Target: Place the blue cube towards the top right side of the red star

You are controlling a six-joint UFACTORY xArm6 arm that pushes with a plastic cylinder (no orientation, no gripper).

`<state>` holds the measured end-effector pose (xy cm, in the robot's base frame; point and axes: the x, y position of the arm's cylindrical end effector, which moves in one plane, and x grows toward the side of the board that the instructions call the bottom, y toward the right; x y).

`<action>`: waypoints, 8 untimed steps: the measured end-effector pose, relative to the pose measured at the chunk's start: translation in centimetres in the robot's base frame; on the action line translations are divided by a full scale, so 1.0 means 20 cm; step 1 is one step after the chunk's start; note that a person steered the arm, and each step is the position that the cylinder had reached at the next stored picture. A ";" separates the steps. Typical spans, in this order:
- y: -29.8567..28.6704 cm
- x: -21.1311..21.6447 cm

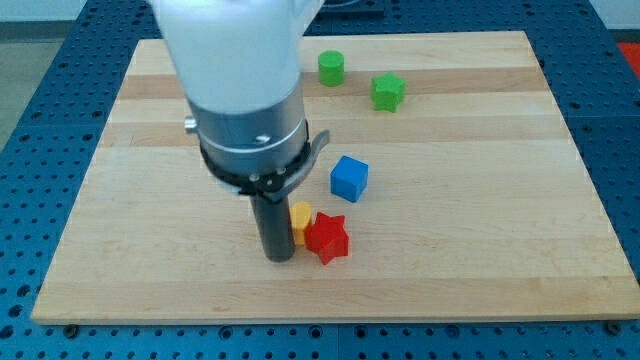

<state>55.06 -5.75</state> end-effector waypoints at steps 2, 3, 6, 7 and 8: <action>0.00 -0.10; 0.00 -0.07; 0.13 0.09; 0.16 -0.10; 0.16 -0.22</action>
<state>50.64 -2.62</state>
